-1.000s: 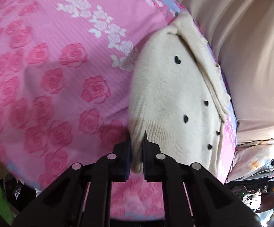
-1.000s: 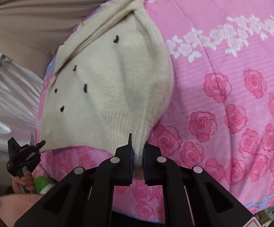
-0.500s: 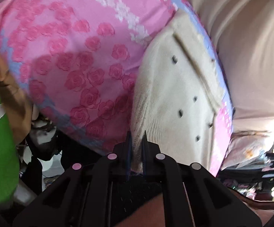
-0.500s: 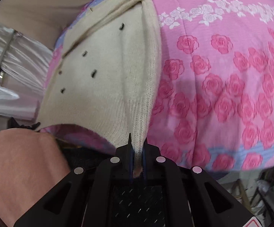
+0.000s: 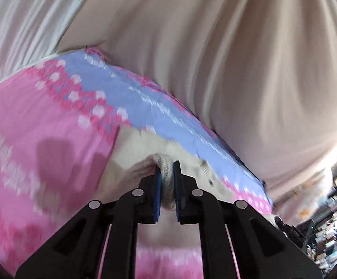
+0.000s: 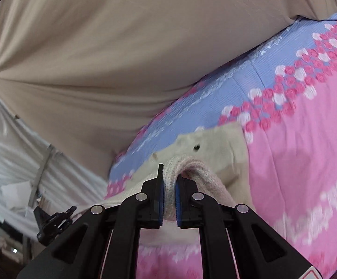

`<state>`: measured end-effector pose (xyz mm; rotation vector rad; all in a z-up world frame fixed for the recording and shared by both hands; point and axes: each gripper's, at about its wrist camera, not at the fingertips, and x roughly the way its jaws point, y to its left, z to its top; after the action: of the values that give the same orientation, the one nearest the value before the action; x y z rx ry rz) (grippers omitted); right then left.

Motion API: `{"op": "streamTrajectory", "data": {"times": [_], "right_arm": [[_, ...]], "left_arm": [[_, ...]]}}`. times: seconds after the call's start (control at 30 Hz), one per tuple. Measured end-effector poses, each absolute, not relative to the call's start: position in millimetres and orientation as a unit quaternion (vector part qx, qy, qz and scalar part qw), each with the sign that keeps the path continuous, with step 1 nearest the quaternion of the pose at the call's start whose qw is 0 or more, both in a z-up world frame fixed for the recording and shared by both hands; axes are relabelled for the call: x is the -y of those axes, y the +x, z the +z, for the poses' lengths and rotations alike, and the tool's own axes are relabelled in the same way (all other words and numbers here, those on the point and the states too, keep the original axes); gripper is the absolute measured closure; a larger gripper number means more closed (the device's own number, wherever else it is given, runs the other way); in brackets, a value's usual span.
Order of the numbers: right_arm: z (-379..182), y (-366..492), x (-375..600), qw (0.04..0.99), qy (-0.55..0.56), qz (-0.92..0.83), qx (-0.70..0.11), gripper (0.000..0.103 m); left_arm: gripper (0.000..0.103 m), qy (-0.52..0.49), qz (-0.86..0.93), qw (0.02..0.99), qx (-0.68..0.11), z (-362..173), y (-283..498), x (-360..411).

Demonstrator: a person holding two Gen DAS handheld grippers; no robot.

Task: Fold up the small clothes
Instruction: 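Grasp the ribbed hem with both grippers and lift it toward the collar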

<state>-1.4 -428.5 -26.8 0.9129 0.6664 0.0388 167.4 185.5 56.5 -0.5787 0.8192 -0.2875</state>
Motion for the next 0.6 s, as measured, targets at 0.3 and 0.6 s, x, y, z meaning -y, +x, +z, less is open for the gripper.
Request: {"op": "streamTrajectory", "data": {"times": [0.3,0.6], "right_arm": [[-99.7,111.0,451.4,0.805,0.46,-0.059,-0.37,0.095],[-121.9,120.9,461.7,0.791,0.481,-0.071,-0.372,0.079]], "left_arm": [[0.094,-0.233,-0.095,0.854,-0.454,-19.0,315.6,-144.7],[0.069,-0.214,-0.083,0.835,-0.5,-81.0,353.4,-133.5]]}}
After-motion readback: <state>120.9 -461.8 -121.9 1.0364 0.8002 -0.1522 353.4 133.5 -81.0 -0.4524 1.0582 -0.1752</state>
